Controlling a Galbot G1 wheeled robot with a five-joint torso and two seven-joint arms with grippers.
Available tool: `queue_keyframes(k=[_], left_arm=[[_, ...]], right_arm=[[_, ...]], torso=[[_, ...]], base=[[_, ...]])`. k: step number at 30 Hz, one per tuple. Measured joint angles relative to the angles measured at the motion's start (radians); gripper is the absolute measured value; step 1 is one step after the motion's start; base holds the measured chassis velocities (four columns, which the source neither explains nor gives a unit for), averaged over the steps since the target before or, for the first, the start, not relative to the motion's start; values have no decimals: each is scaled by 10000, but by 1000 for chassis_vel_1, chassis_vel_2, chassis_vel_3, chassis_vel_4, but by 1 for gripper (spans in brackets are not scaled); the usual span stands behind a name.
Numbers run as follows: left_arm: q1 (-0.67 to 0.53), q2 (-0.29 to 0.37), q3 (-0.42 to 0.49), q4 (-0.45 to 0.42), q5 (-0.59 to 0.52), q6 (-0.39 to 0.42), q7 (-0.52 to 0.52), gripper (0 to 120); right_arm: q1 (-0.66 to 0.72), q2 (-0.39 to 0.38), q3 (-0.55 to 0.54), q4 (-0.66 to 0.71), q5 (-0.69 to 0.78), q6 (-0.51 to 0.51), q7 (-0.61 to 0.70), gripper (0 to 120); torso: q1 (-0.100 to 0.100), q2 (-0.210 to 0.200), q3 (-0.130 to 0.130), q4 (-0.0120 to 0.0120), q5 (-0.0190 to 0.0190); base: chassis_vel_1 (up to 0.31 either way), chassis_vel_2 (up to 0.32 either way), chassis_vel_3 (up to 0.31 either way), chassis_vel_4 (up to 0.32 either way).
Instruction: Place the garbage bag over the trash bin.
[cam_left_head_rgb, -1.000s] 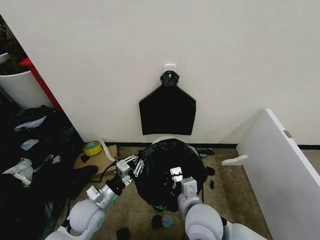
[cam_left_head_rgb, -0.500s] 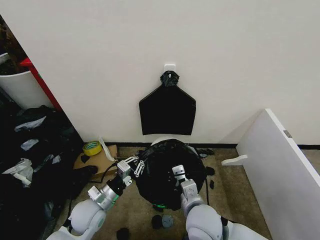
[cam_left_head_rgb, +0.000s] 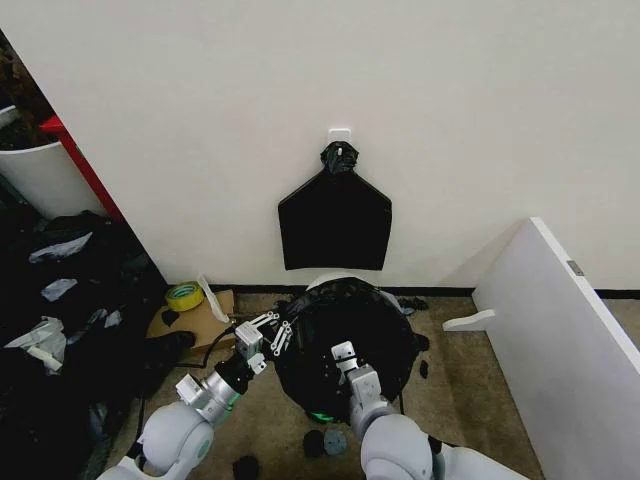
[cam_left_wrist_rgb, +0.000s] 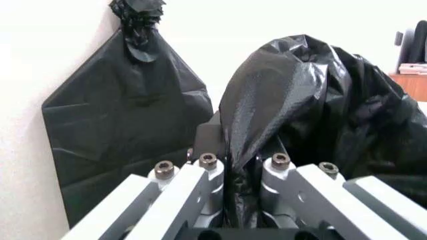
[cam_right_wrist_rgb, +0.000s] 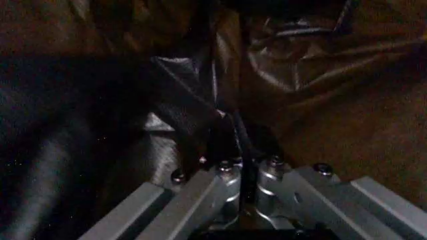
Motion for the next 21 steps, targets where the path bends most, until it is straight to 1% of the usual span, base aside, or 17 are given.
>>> queue_keyframes(k=[2, 7, 10, 11, 12, 14, 16, 20, 21], left_arm=[[21, 23, -19, 4, 1, -3, -6, 4], [13, 34, -6, 85, 9, -6, -5, 4], [-29, 47, 6, 130, -6, -1, -1, 4], [-35, 48, 11, 141, -17, 6, 0, 4], [-35, 48, 11, 141, -17, 6, 0, 4], [-43, 49, 25, 158, -32, 29, -5, 4], [-41, 45, 38, 157, -40, 50, -7, 4], [63, 14, 61, 100, -30, 64, 1, 4], [63, 14, 61, 100, -30, 64, 1, 4]], right_arm=[[19, -67, 228, -117, -497, 8, -62, 0], [-56, -208, 583, -16, -877, -36, -151, 0], [-191, -292, 741, 242, -914, 375, -469, 0], [-232, -304, 722, 333, -831, 622, -639, 0], [-232, -304, 722, 333, -831, 622, -639, 0], [-278, -290, 562, 454, -551, 1169, -983, 0], [-243, -204, 397, 457, -367, 1354, -1065, 0], [119, 215, 119, -157, -297, 1274, -787, 0], [119, 215, 119, -157, -297, 1274, -787, 0]], torso=[[0, 0, 0, 0, -2], [0, 0, 0, 0, -3], [0, 0, 0, -1, -3], [0, 0, 0, -1, -3], [0, 0, 0, -1, -3], [0, 0, 0, 0, -3], [0, 0, 0, -1, -4], [0, 0, 0, 1, -3], [0, 0, 0, 1, -3]], base=[[0, 0, 0, 0], [0, 0, 0, 0], [0, 0, 0, 0], [0, 0, 0, 0], [0, 0, 0, 0], [0, 0, 0, 0], [0, 0, 0, 0], [0, 0, 0, 0], [0, 0, 0, 0]])
